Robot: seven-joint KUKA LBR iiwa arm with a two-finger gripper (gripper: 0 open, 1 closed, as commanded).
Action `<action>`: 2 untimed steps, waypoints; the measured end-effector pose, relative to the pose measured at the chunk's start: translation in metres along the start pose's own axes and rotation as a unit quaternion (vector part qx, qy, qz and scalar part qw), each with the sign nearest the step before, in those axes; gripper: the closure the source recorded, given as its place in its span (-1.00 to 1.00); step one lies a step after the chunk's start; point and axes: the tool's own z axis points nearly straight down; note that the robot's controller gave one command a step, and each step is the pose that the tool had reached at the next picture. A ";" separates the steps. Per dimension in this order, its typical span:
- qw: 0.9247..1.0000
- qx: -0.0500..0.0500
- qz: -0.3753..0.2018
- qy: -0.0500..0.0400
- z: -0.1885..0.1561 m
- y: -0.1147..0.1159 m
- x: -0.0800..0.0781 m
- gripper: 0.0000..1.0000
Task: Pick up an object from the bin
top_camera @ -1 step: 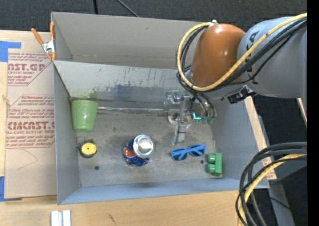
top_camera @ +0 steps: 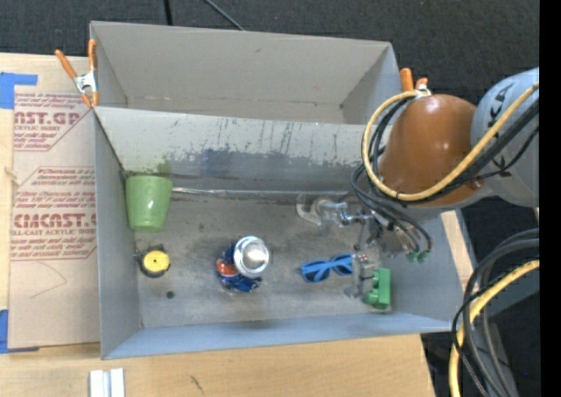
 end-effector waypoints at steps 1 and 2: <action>0.990 -0.001 0.143 0.000 0.086 -0.015 0.002 -1.00; 0.990 -0.001 0.143 -0.002 0.085 -0.015 0.001 1.00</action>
Offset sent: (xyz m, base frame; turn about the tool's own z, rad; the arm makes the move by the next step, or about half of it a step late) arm 0.0021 -0.0155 -0.0845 0.2872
